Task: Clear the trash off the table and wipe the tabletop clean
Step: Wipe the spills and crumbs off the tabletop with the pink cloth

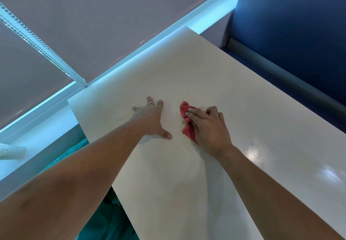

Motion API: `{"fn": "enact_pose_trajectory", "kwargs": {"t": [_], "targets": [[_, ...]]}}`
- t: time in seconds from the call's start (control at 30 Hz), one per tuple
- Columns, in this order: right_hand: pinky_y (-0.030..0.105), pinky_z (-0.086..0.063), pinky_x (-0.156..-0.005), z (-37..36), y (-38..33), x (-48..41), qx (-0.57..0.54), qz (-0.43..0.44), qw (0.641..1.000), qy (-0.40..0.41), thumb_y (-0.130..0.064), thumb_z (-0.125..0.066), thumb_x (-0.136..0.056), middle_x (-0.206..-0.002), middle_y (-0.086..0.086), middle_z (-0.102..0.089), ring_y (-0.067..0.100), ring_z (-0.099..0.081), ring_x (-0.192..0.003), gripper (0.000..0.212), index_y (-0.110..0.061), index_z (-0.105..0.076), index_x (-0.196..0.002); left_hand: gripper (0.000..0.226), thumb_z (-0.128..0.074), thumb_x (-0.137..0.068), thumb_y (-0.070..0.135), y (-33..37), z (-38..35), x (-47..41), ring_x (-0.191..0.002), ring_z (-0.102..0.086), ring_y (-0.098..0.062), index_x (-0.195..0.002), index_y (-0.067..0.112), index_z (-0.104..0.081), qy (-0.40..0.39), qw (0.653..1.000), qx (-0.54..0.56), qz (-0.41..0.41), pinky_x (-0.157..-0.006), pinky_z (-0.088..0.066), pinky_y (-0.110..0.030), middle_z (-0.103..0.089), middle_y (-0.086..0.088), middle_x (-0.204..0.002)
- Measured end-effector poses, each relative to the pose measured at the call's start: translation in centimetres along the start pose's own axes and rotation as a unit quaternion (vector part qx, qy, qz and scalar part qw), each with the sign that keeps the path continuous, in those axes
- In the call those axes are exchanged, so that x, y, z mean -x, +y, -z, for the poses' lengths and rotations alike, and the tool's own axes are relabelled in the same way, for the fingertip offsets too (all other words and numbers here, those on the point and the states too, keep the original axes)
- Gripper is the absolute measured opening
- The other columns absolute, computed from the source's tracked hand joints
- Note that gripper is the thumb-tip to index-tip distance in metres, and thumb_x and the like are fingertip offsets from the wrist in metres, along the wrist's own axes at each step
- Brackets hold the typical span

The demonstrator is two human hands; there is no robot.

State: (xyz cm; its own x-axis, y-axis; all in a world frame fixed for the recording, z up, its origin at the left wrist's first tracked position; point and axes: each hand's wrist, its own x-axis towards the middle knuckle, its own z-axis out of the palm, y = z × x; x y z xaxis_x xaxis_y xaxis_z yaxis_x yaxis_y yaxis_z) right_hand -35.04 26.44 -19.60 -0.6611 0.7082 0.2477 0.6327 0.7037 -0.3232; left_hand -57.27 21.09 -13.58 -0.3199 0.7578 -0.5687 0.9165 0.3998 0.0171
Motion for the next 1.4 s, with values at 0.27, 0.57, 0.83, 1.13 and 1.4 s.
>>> {"fn": "enact_pose_trajectory", "kwargs": {"t": [0.27, 0.57, 0.83, 1.13, 1.4], "targets": [[0.032, -0.033, -0.084, 0.3, 0.8, 3.8, 0.004, 0.002, 1.0, -0.006, -0.038, -0.04, -0.105, -0.142, -0.025, -0.052, 0.021, -0.044, -0.104, 0.038, -0.036, -0.059, -0.138, 0.157, -0.081, -0.044, 0.082, 0.1, 0.2, -0.3, -0.15, -0.021, -0.05, -0.163, 0.021, 0.001, -0.004, 1.0, -0.006, -0.002, -0.12, -0.013, -0.068, 0.008, -0.024, -0.167], [0.031, -0.032, -0.085, 0.3, -0.2, 4.5, -0.015, -0.012, 1.0, 0.005, -0.042, -0.032, -0.106, -0.139, -0.024, -0.054, 0.022, -0.044, -0.105, 0.042, -0.034, -0.062, -0.133, 0.157, -0.081, -0.044, 0.082, 0.0, 0.2, -0.2, -0.15, -0.022, -0.05, -0.163, 0.02, 0.001, 0.0, 1.0, -0.009, -0.006, -0.12, -0.013, -0.068, 0.008, -0.025, -0.167], [0.037, -0.035, -0.085, 0.2, 0.2, 0.9, 0.04, -0.103, 0.994, 0.009, -0.038, -0.036, -0.104, -0.141, -0.024, -0.053, 0.024, -0.043, -0.104, 0.041, -0.033, -0.061, -0.136, 0.156, -0.083, -0.046, 0.08, 0.0, 0.1, -0.2, -0.149, -0.024, -0.051, -0.163, 0.018, 0.0, 0.007, 1.0, -0.007, -0.009, -0.119, -0.013, -0.069, 0.005, -0.025, -0.167], [0.034, -0.037, -0.085, 0.8, -1.8, 8.1, -0.015, -0.012, 1.0, -0.009, -0.04, -0.038, -0.105, -0.141, -0.026, -0.053, 0.021, -0.045, -0.103, 0.038, -0.036, -0.061, -0.134, 0.157, -0.082, -0.045, 0.081, 0.1, 0.1, -0.1, -0.148, -0.022, -0.054, -0.163, 0.018, 0.0, 0.003, 1.0, -0.006, -0.01, -0.119, -0.014, -0.069, 0.005, -0.025, -0.167], [0.038, -0.035, -0.082, -0.2, -1.0, -0.5, 0.023, -0.137, 0.99, 0.005, -0.035, -0.036, -0.101, -0.142, -0.023, -0.055, 0.024, -0.04, -0.101, 0.043, -0.032, -0.064, -0.133, 0.156, -0.082, -0.045, 0.082, -0.1, 0.2, -0.4, -0.146, -0.024, -0.057, -0.163, 0.017, -0.002, 0.004, 1.0, -0.008, -0.01, -0.118, -0.014, -0.071, 0.004, -0.026, -0.167]]}}
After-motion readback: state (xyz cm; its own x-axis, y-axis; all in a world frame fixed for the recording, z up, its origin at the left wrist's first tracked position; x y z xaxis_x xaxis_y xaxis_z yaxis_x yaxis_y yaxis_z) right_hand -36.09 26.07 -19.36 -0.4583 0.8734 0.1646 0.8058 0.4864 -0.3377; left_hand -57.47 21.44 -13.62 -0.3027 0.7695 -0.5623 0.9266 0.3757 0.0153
